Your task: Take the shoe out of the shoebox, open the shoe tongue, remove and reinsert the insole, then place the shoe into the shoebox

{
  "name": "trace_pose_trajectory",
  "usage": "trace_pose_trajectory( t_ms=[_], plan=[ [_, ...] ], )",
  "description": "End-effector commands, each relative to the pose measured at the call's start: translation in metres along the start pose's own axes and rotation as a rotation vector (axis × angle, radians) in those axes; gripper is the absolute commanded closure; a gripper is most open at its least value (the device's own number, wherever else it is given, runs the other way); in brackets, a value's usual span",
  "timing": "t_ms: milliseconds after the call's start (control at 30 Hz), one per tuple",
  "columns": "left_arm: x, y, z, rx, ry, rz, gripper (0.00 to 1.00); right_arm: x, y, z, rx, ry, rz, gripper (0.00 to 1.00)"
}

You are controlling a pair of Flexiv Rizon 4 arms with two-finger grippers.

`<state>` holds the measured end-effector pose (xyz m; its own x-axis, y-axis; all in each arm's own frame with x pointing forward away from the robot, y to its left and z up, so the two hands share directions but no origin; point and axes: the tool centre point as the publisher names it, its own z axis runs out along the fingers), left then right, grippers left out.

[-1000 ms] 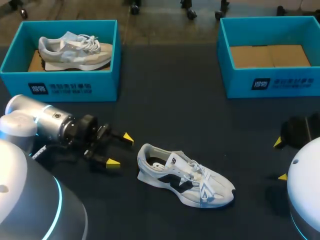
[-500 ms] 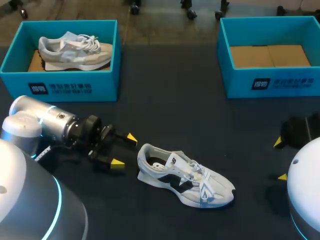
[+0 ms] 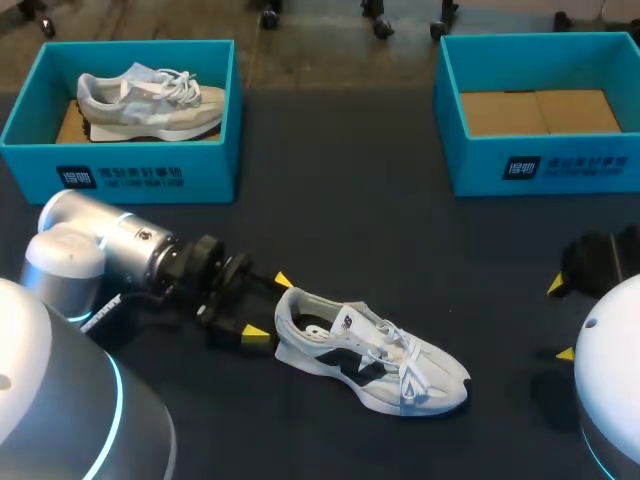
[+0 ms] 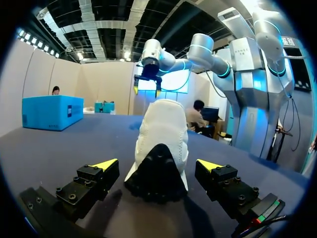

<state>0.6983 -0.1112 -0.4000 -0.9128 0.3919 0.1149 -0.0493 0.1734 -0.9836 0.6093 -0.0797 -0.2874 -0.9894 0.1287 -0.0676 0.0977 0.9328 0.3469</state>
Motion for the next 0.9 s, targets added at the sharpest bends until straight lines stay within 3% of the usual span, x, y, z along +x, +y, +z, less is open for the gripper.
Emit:
trace_pose_trajectory(
  t_ms=[33,900],
  plan=[
    [-0.006,0.003,0.008,-0.003,0.007,0.000,0.00,0.002,0.000,0.000,0.003,-0.003,0.000,0.00],
    [-0.001,0.010,0.029,-0.032,-0.008,-0.015,0.00,0.002,0.000,0.000,0.003,-0.003,0.000,0.00]
  ],
)
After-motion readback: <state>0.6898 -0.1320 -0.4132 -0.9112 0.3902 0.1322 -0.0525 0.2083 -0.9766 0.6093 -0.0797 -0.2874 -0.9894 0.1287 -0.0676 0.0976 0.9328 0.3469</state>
